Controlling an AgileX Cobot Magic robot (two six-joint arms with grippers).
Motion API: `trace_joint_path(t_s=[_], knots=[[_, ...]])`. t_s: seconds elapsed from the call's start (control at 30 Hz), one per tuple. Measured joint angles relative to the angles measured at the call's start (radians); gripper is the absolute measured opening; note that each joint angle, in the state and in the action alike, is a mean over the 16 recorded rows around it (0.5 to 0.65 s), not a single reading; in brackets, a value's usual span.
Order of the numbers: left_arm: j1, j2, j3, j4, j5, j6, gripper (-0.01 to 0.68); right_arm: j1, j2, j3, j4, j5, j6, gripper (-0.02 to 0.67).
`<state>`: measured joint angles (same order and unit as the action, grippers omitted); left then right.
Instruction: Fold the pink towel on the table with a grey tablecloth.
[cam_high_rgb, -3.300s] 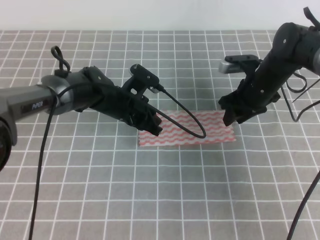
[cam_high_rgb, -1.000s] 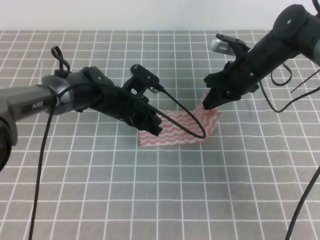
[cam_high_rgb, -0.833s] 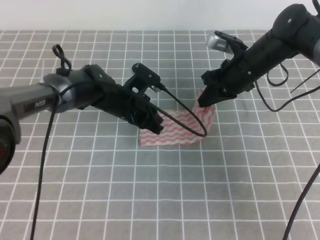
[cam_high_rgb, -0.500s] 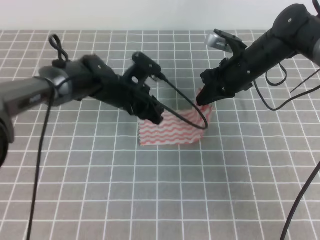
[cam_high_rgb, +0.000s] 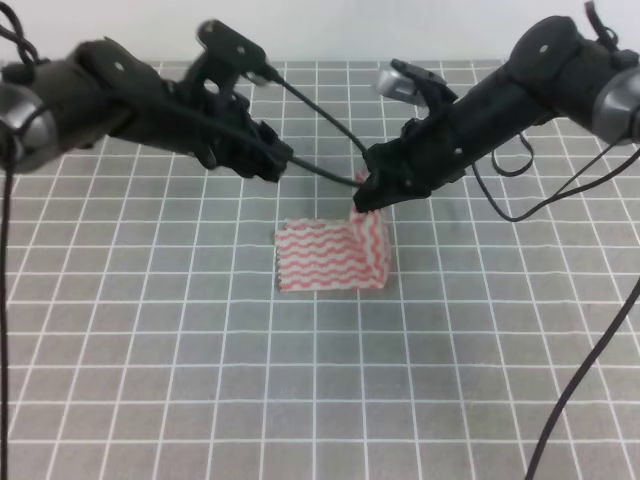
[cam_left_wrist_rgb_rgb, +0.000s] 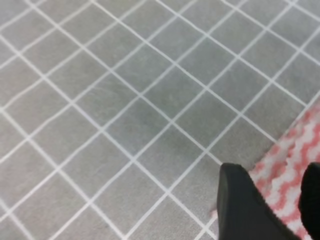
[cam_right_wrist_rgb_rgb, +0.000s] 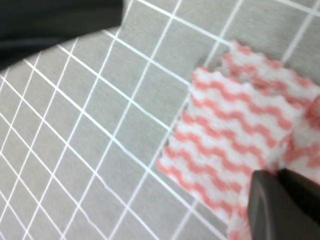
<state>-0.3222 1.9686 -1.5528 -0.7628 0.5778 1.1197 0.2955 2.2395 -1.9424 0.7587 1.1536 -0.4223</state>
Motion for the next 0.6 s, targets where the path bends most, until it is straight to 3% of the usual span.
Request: trace_joint_path(t_s=[0.6], knots=[[0.024, -0.045, 0.001, 0.01, 0.025, -0.021, 0.252, 0.088, 0.065, 0.0, 0.061, -0.095, -0.001, -0.015]])
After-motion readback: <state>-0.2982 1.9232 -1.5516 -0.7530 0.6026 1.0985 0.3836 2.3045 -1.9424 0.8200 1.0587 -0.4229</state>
